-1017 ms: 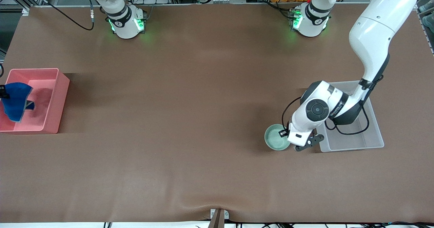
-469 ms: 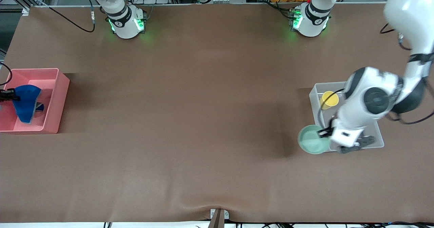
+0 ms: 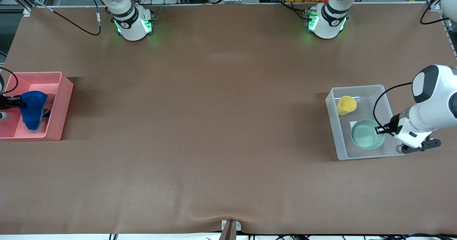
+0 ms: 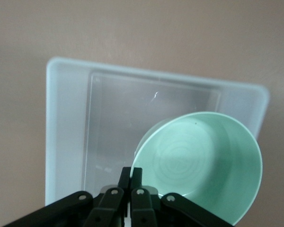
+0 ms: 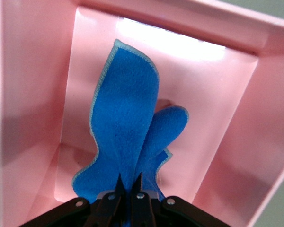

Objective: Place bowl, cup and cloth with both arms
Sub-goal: 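Place the green bowl in the clear bin while the right gripper releases the cloth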

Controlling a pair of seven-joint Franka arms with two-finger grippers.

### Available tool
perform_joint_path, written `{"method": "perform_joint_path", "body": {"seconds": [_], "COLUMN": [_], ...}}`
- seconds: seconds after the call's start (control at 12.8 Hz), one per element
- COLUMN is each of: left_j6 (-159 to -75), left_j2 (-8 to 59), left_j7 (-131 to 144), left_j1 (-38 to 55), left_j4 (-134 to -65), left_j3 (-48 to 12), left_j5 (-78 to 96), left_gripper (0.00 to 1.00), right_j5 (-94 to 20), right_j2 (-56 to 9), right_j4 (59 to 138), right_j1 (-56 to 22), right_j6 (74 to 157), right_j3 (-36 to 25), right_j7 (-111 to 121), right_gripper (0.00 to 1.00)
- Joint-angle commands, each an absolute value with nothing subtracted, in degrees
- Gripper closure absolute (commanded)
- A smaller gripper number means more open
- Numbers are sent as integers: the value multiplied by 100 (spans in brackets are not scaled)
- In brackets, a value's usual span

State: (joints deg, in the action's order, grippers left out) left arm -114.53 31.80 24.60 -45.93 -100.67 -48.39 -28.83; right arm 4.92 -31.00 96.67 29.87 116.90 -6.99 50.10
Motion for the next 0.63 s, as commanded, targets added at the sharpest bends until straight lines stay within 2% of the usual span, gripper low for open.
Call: {"method": "perform_joint_path", "body": {"seconds": [0.0,0.47,0.55], "left_j6": [-11583,-12356,-12471], "left_j2": [3269,3673,3761], "left_j7": [2373,2364,2364], "left_j1": [-4885,-5054,-5054], "left_j4": [-10414,-10740,-10740], "left_j3": [-4940,-4755,-4729], "left_j5": [-2839,-3435,-3506], "left_gripper": [100,100,100], "right_j5": [378,378,387], "right_j2": [-3295,-3621,-3621], "right_j4": [9545,9554,9554], "right_j1": [3094,3094,3068], "right_j6": [11716,12111,12094], "right_j3": [-615,-615,-615], "right_j7": [5054,5045,5097], "right_gripper": [100,100,75]}}
